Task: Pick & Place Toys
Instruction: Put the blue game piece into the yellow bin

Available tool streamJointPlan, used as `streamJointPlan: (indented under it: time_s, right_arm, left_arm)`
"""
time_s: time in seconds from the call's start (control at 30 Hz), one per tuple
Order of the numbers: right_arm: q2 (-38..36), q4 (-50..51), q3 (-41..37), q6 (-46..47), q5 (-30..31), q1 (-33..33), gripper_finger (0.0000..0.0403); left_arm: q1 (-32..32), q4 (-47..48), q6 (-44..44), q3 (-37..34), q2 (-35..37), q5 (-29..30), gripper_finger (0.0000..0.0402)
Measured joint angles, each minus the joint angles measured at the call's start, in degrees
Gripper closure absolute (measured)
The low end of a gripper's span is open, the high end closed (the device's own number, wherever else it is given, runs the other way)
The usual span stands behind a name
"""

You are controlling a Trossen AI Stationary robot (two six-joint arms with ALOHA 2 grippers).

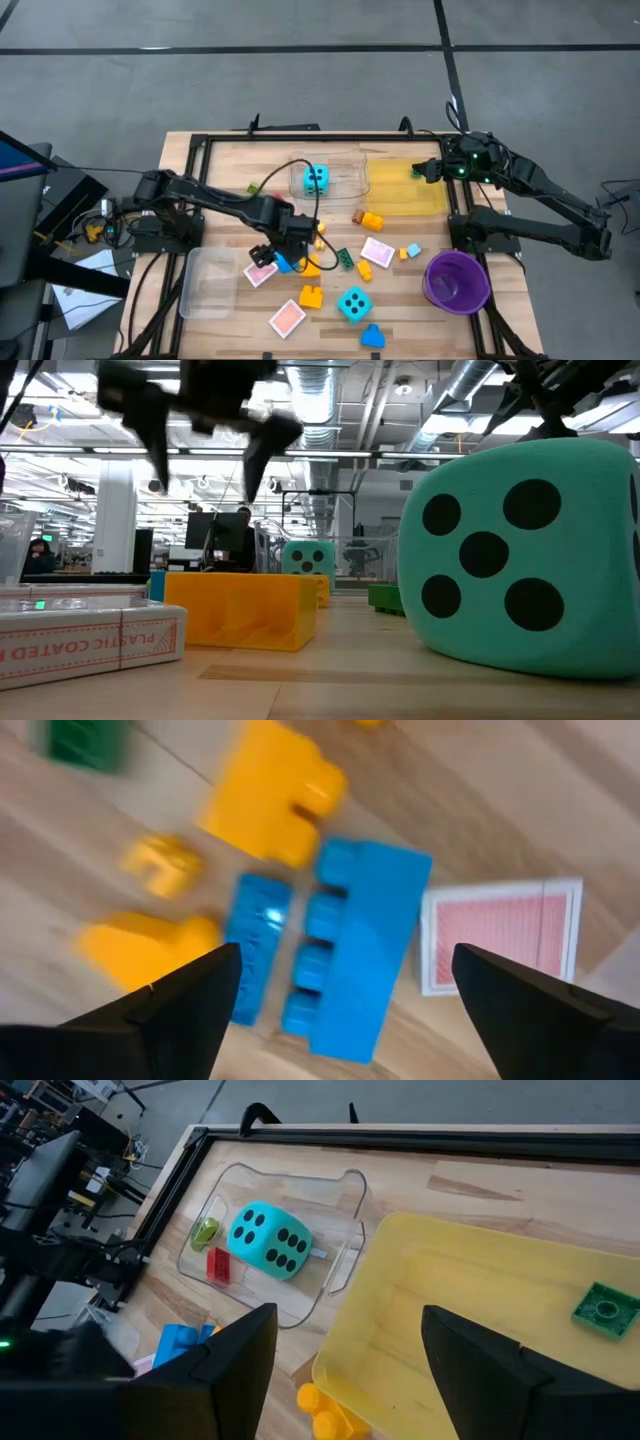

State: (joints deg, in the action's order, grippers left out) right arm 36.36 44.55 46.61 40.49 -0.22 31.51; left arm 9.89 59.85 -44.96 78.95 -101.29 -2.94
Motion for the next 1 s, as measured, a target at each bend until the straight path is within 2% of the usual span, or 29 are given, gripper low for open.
streamJointPlan:
  time_s: [0.1,0.27,0.43,0.73,1.0]
  right_arm:
    - [-0.04,0.01,0.0,0.0,-0.01,0.0,0.0161]
    - [-0.04,0.01,0.0,0.0,0.01,0.0,0.0161]
    - [-0.05,0.02,0.0,0.01,-0.01,0.01,0.0161]
    - [-0.04,0.21,0.0,0.02,0.01,0.02,0.0161]
    - [-0.02,0.21,0.0,0.02,0.01,0.02,0.0161]
  left_arm:
    - [-0.11,-1.0,-0.29,-4.35,-0.42,1.19,0.0048]
    - [-0.26,-9.79,-2.8,-10.84,0.37,6.16,0.0048]
    - [-0.57,-12.28,-3.05,-14.48,0.65,6.29,0.0048]
    - [-0.82,-16.93,-5.65,-18.03,0.67,6.4,0.0048]
    - [-3.41,-17.32,-5.74,-18.1,0.67,5.3,0.0057]
